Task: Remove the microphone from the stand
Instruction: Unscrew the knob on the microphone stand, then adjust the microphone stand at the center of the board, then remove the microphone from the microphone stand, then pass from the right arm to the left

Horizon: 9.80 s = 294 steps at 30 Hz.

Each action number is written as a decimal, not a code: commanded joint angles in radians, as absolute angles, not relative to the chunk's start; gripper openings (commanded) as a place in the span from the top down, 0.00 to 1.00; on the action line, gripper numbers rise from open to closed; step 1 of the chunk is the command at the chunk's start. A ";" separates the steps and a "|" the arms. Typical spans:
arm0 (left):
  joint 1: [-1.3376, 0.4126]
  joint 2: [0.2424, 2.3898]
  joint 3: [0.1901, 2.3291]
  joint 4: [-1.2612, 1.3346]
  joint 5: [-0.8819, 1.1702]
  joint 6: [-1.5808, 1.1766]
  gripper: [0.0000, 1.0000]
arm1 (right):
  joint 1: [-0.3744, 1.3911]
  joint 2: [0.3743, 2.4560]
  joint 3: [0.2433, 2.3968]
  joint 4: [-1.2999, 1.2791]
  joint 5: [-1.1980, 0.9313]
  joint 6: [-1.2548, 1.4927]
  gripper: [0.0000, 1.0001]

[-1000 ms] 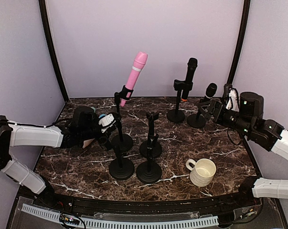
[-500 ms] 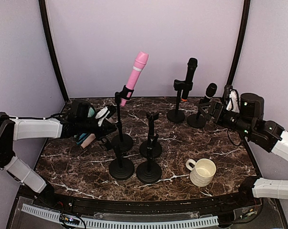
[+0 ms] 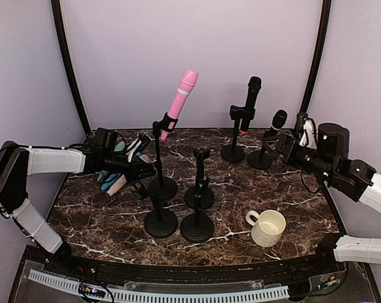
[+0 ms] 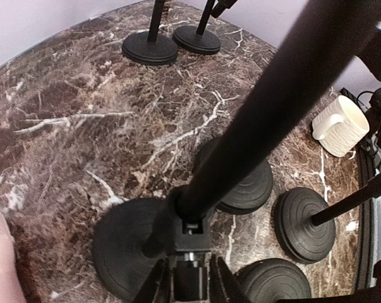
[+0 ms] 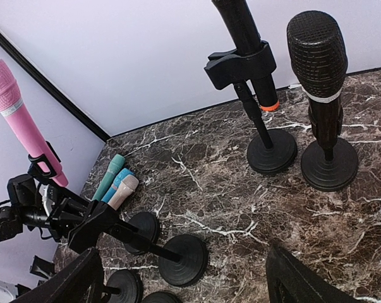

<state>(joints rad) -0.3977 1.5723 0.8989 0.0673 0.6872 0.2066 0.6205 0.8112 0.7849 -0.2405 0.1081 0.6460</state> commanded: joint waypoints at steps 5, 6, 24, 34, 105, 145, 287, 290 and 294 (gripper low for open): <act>-0.407 1.470 0.867 0.019 0.633 0.161 0.39 | 0.615 0.806 0.784 -0.208 0.106 0.650 0.10; -0.407 1.452 0.858 0.041 0.622 0.164 0.37 | 0.615 0.808 0.785 -0.206 0.104 0.650 0.10; -0.462 1.294 1.113 -0.030 0.454 0.234 0.28 | 0.639 0.972 0.871 -0.101 -0.026 0.606 0.10; -0.509 1.405 1.251 -0.050 0.491 0.265 0.27 | 0.668 0.967 0.876 -0.121 -0.003 0.613 0.11; -0.456 1.559 1.088 -0.064 0.658 0.402 0.82 | 0.864 1.826 1.676 -0.017 -0.144 0.464 0.46; -0.487 1.582 1.086 -0.111 0.576 0.468 1.00 | 0.870 1.783 1.597 0.156 0.040 0.420 0.78; -0.760 1.319 1.369 -0.230 0.299 0.027 0.86 | 0.909 1.328 1.451 -0.032 -0.027 0.288 0.18; -0.691 1.281 1.360 -0.327 0.255 0.019 0.86 | 0.874 1.272 1.402 -0.035 0.051 0.316 0.16; -0.578 1.270 1.307 -0.455 0.187 0.048 0.86 | 0.803 1.199 1.323 -0.062 0.118 0.362 0.15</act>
<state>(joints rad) -0.6533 1.3022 1.3605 -0.2981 0.3046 0.0154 0.8623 1.2701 1.3800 -0.0898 -0.0132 0.3107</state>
